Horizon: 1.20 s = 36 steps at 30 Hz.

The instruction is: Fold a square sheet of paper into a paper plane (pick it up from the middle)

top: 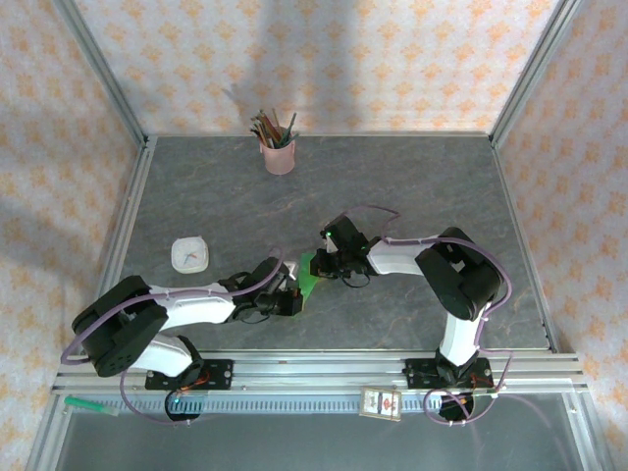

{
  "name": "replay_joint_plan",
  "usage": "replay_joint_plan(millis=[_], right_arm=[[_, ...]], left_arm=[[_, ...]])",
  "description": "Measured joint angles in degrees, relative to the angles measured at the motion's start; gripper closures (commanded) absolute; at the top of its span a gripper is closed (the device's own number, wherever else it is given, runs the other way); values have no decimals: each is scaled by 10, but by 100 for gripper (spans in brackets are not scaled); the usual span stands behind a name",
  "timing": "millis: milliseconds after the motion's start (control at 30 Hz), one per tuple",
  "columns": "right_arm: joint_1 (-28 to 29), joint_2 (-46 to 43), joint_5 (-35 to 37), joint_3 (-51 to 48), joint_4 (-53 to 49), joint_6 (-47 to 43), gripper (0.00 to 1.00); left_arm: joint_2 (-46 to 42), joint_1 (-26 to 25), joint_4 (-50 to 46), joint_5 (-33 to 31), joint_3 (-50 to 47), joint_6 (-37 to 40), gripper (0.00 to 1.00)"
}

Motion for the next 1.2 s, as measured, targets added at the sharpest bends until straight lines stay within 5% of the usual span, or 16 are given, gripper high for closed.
replay_joint_plan(millis=[367,833,1200], right_arm=[[0,0,0,0,1,0,91],[-1,0,0,-1,2,0,91],[-1,0,0,-1,2,0,91]], left_arm=[[-36,0,1,10,-29,0,96],[-71,-67,-79,-21,-27,-5,98],[-170,-25,-84,12,-4,-24,94]])
